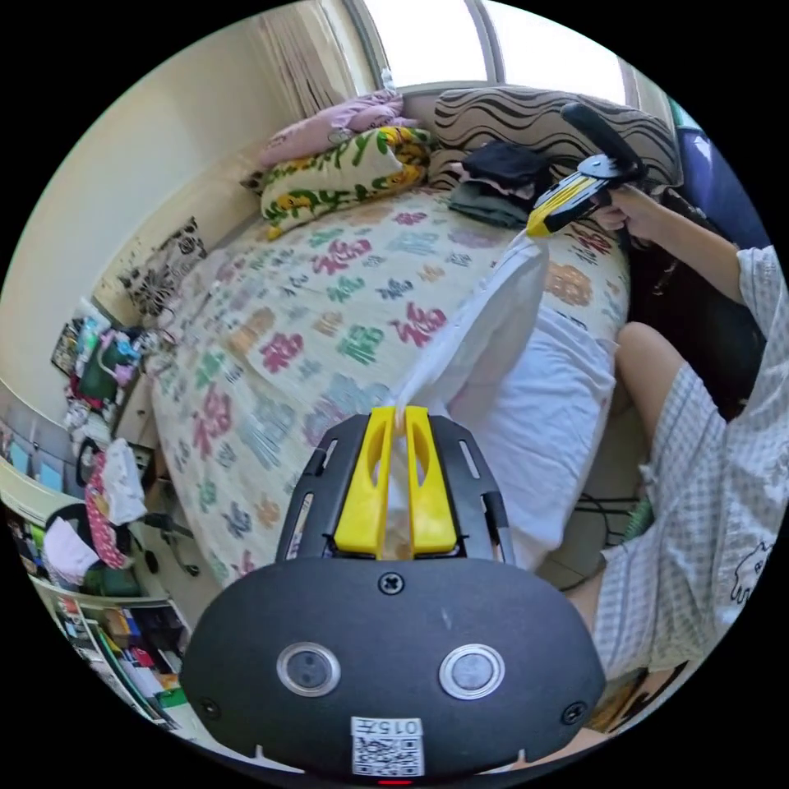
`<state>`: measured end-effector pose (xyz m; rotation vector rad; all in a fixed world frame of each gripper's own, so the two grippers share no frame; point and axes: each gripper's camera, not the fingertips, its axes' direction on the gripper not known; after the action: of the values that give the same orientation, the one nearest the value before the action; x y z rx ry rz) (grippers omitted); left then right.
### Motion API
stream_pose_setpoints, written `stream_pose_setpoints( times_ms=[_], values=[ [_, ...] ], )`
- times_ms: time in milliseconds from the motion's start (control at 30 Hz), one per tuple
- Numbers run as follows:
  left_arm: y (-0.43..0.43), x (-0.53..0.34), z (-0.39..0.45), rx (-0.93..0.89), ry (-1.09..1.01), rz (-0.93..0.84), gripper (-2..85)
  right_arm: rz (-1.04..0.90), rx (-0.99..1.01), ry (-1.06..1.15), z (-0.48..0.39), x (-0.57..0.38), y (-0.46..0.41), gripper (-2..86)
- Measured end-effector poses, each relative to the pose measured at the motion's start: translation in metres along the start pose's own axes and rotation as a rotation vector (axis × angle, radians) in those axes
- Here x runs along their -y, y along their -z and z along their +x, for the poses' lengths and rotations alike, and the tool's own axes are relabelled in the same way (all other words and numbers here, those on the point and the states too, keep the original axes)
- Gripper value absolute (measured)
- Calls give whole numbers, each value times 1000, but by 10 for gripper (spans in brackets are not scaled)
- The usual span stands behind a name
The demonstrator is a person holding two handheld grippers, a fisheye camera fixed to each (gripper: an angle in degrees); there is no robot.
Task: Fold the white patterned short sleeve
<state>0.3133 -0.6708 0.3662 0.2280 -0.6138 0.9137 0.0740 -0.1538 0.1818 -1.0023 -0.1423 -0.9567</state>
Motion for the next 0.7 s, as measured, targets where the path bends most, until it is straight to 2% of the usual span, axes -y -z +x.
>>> stream_pose_setpoints(
  times_ms=[167, 267, 367, 467, 567, 633, 700],
  values=[
    [-50, 74, -110, 172, 14, 3, 17, 23, -168, -28, 99, 91, -7, -8],
    [-117, 112, -180, 352, 181, -31, 20, 5, -315, -132, 166, 144, -51, -6],
    [-160, 101, -210, 439, 379, -53, 25, -53, -409, -271, 211, 147, -89, -2],
    [-164, 44, -195, 276, 369, 24, 35, -30, -237, -118, 212, 98, -96, 29],
    [-167, -53, -160, 119, 367, -28, 49, -136, -174, -53, 212, 10, -102, 62],
    [-173, -120, -141, 71, 442, -144, 57, -218, -157, -119, 222, -54, -100, 74],
    [-173, -209, -123, -61, 604, -276, 69, -306, -123, -305, 243, -137, -86, 81]
  ],
)
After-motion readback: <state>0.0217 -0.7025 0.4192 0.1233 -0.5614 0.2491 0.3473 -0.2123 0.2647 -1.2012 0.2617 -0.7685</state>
